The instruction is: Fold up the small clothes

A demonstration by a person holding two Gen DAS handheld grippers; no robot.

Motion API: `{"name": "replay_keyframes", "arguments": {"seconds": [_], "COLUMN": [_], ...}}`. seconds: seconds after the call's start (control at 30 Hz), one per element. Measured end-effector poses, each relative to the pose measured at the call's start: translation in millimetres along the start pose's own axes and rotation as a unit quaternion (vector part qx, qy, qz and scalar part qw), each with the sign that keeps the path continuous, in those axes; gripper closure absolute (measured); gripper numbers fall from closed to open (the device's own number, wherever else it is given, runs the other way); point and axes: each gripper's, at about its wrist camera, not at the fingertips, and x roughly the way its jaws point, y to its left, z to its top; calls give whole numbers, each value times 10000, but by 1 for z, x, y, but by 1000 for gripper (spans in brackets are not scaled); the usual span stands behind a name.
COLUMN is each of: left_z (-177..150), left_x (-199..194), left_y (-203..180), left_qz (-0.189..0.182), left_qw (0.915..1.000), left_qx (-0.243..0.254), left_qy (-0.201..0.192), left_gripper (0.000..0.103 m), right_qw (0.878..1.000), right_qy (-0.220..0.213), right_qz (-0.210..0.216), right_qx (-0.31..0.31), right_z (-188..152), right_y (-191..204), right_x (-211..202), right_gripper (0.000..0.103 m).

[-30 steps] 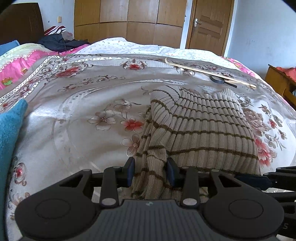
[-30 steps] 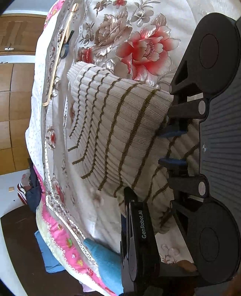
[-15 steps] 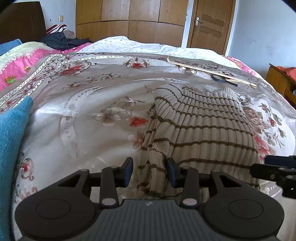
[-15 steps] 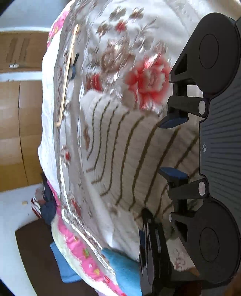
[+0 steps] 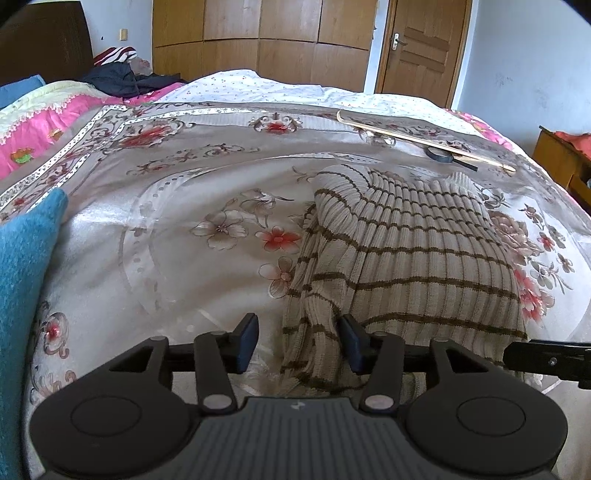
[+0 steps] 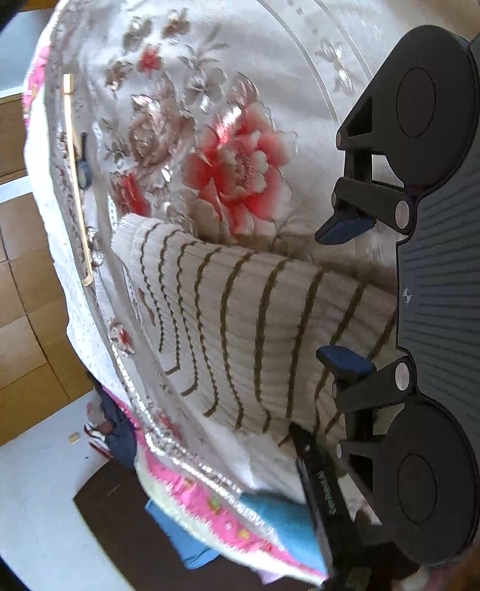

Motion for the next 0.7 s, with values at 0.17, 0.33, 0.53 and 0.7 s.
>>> {"name": "replay_keyframes", "arguments": {"seconds": [0.17,0.33,0.53,0.7], "left_z": [-1,-2,-2,-3], "left_x": [0,1,3,3], "left_y": [3,4,5,5], "left_qz": [-32,-86,-87,-94], "left_qw": [10000,9999,9999,9999], "left_qx": [-55,-98,-107,-123], "left_qy": [1,8,36,41], "left_gripper": [41,40,36,35], "right_qw": [9999,9998,9998,9998], "right_qy": [93,145,122,99], "right_qz": [41,123,105,24], "right_qx": [21,-13,-104,-185], "right_z": [-3,-5,-5,-7], "right_y": [2,6,13,17], "right_x": [9,18,25,28], "right_gripper": [41,38,37,39]}}
